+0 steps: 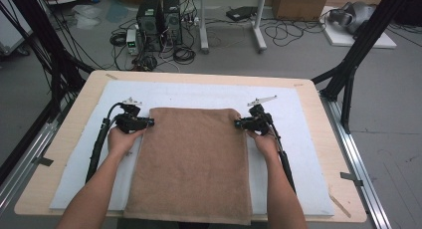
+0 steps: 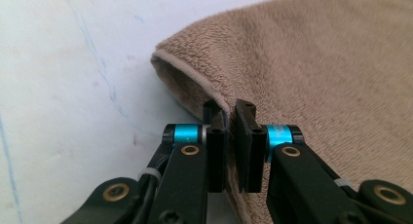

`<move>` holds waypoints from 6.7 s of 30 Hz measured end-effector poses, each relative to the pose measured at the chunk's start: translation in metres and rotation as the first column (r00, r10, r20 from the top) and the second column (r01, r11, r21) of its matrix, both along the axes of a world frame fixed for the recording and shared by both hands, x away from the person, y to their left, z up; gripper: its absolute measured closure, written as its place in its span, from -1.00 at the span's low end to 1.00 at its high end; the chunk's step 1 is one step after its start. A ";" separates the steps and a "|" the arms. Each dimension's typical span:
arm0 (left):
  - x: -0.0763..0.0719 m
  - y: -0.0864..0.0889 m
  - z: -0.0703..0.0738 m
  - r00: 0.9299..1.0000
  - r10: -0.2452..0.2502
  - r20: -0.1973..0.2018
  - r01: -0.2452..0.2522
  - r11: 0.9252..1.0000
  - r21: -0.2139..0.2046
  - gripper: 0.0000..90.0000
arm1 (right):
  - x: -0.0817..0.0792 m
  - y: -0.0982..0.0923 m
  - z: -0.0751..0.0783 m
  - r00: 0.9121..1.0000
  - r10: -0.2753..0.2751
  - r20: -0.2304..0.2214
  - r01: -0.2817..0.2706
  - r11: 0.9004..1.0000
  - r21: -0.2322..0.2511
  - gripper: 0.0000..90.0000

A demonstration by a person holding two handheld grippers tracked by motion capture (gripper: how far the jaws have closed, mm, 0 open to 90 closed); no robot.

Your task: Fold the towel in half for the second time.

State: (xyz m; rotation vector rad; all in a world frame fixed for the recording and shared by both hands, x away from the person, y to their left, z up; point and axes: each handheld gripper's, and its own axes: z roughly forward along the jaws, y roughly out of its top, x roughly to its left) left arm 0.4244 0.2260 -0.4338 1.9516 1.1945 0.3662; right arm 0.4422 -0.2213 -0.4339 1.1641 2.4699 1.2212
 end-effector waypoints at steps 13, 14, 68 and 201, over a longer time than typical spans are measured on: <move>-0.002 0.007 0.065 0.973 0.025 0.229 -0.006 0.996 -0.086 0.87 | 0.004 -0.005 0.086 0.983 0.031 0.181 -0.036 0.999 0.029 0.81; -0.006 0.008 0.068 0.972 0.010 0.233 0.009 0.997 -0.083 0.87 | 0.003 -0.006 0.088 0.982 0.041 0.183 -0.047 0.998 0.032 0.81; -0.075 0.010 0.024 0.960 -0.277 0.039 0.274 0.960 0.063 0.68 | -0.075 0.002 0.024 0.952 0.302 -0.044 -0.301 0.953 0.026 0.65; -0.085 0.012 -0.004 0.977 -0.211 0.025 0.209 0.976 0.063 -0.10 | -0.089 -0.009 0.007 0.979 0.202 0.039 -0.200 0.978 -0.054 -0.28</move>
